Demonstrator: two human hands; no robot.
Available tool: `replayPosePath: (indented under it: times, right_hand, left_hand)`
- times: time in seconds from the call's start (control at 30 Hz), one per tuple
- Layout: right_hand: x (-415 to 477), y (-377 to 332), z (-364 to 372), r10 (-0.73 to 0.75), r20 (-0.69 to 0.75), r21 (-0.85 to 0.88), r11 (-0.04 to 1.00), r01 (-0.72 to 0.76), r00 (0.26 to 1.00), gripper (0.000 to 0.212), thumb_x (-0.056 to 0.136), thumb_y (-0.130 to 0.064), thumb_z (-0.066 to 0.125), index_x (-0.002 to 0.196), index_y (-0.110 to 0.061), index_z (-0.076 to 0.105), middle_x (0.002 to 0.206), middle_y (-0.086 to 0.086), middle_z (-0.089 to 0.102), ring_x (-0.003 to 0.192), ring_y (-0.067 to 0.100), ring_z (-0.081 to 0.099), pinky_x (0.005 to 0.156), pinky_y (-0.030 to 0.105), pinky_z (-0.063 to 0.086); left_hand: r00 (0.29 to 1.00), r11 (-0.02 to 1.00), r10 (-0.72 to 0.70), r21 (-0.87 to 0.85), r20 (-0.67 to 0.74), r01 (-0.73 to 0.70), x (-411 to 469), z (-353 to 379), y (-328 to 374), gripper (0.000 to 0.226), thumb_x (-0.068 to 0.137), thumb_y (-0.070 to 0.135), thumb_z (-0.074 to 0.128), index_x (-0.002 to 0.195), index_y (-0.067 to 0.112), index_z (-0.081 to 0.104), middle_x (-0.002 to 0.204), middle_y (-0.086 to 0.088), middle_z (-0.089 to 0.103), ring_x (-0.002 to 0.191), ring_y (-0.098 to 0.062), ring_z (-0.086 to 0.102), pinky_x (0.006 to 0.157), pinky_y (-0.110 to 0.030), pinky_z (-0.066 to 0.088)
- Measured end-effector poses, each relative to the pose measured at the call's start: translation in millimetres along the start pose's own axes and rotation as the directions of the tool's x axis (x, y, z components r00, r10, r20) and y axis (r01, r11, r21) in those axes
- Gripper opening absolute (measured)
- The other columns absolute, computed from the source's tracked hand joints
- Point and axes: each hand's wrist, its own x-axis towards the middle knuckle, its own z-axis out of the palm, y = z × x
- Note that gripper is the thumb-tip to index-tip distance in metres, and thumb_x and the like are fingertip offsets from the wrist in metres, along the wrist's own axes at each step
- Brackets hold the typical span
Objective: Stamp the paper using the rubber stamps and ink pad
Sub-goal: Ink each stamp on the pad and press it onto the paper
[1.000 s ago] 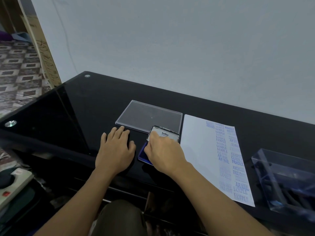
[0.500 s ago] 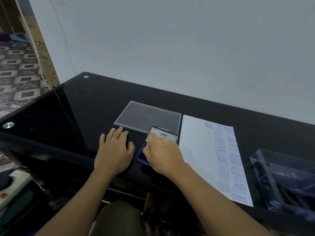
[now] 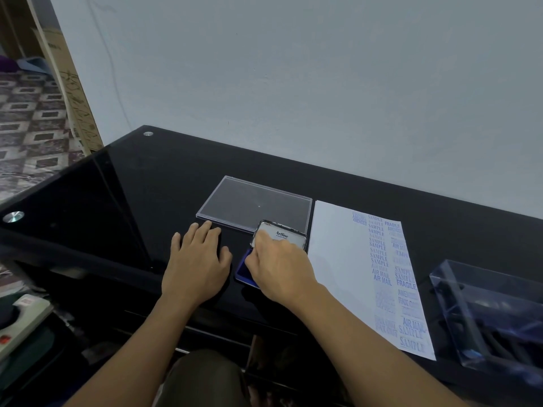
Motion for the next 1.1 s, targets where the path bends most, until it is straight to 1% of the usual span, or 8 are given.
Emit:
replayPosePath:
  times: [0.17, 0.43, 0.6, 0.7, 0.83, 0.9, 0.97, 1.1]
  right_hand:
    - [1.6, 0.7, 2.4, 0.020, 0.003, 0.005, 1.000, -0.020, 1.000, 0.021, 0.102, -0.034, 0.044, 0.103, -0.014, 0.052, 0.088, 0.008, 0.068, 0.077, 0.028, 0.066, 0.064, 0.036, 0.053]
    - [5.3, 1.2, 1.8, 0.042, 0.029, 0.004, 0.999, -0.042, 0.999, 0.021, 0.101, -0.033, 0.042, 0.101, -0.014, 0.050, 0.086, 0.010, 0.068, 0.069, 0.027, 0.055, 0.059, 0.034, 0.044]
    - [1.9, 1.5, 1.1, 0.038, 0.019, 0.020, 0.999, -0.038, 0.999, 0.022, 0.102, -0.033, 0.041, 0.103, -0.014, 0.051, 0.090, 0.009, 0.069, 0.078, 0.028, 0.064, 0.066, 0.037, 0.054]
    - [2.4, 1.8, 0.3, 0.063, 0.036, 0.054, 0.996, -0.065, 0.997, 0.020, 0.102, -0.033, 0.040, 0.101, -0.015, 0.048, 0.088, 0.009, 0.068, 0.075, 0.027, 0.061, 0.061, 0.036, 0.048]
    - [2.2, 10.1, -13.1, 0.117, -0.032, 0.142, 0.984, -0.111, 0.993, 0.026, 0.101, -0.031, 0.041, 0.077, -0.022, 0.035, 0.068, -0.002, 0.055, 0.060, 0.019, 0.051, 0.052, 0.029, 0.033]
    - [2.4, 19.9, -23.3, 0.181, -0.040, 0.203, 0.964, -0.170, 0.983, 0.030, 0.100, -0.030, 0.041, 0.072, -0.023, 0.032, 0.062, -0.003, 0.050, 0.055, 0.016, 0.046, 0.048, 0.030, 0.029]
    - [2.3, 32.7, -33.1, 0.229, -0.023, 0.244, 0.945, -0.217, 0.973, 0.024, 0.097, -0.030, 0.043, 0.077, -0.018, 0.041, 0.065, 0.000, 0.054, 0.059, 0.020, 0.050, 0.050, 0.033, 0.035]
    - [3.0, 70.5, -49.4, 0.318, -0.008, 0.268, 0.914, -0.304, 0.948, 0.022, 0.094, -0.029, 0.045, 0.080, -0.013, 0.050, 0.072, 0.003, 0.060, 0.066, 0.023, 0.055, 0.053, 0.033, 0.038]
  left_hand:
    - [1.000, 1.000, 0.001, 0.006, 0.010, -0.001, -0.5, 0.2, -0.4, 0.052, 0.100, 0.037, 0.037, 0.148, 0.017, 0.039, 0.160, -0.002, 0.028, 0.150, -0.021, 0.015, 0.121, -0.050, 0.011]
    - [1.000, 1.000, -0.009, -0.015, 0.008, 0.009, -0.2, 0.4, -1.2, 0.053, 0.100, 0.038, 0.037, 0.149, 0.018, 0.038, 0.160, -0.001, 0.027, 0.151, -0.020, 0.013, 0.121, -0.049, 0.009]
    - [0.999, 0.997, -0.034, -0.071, 0.026, 0.036, 2.3, -2.2, -0.9, 0.052, 0.100, 0.038, 0.042, 0.148, 0.020, 0.039, 0.160, 0.002, 0.027, 0.151, -0.017, 0.012, 0.121, -0.046, 0.006]
    - [0.998, 0.992, -0.058, -0.110, 0.035, 0.062, 7.7, -6.4, 0.3, 0.048, 0.096, 0.033, 0.049, 0.141, 0.018, 0.048, 0.153, 0.001, 0.039, 0.146, -0.019, 0.025, 0.120, -0.047, 0.013]
    - [0.993, 0.978, -0.121, -0.174, -0.004, 0.119, 14.6, -20.7, 15.0, 0.033, 0.088, 0.025, 0.053, 0.118, 0.014, 0.061, 0.122, -0.001, 0.062, 0.115, -0.022, 0.054, 0.102, -0.045, 0.033]
    - [0.991, 0.973, -0.136, -0.187, 0.000, 0.134, 19.4, -28.0, 25.9, 0.034, 0.089, 0.026, 0.052, 0.120, 0.013, 0.060, 0.126, -0.003, 0.061, 0.117, -0.024, 0.053, 0.103, -0.047, 0.035]
    - [0.995, 0.970, -0.102, -0.221, 0.005, 0.101, 26.7, -33.4, 37.8, 0.042, 0.092, 0.027, 0.051, 0.131, 0.013, 0.055, 0.137, -0.004, 0.055, 0.127, -0.025, 0.048, 0.106, -0.048, 0.037]
    - [0.997, 0.946, 0.061, -0.323, 0.057, -0.040, 44.8, -40.1, 73.5, 0.047, 0.096, 0.029, 0.051, 0.140, 0.015, 0.047, 0.147, -0.003, 0.046, 0.135, -0.020, 0.040, 0.109, -0.037, 0.035]
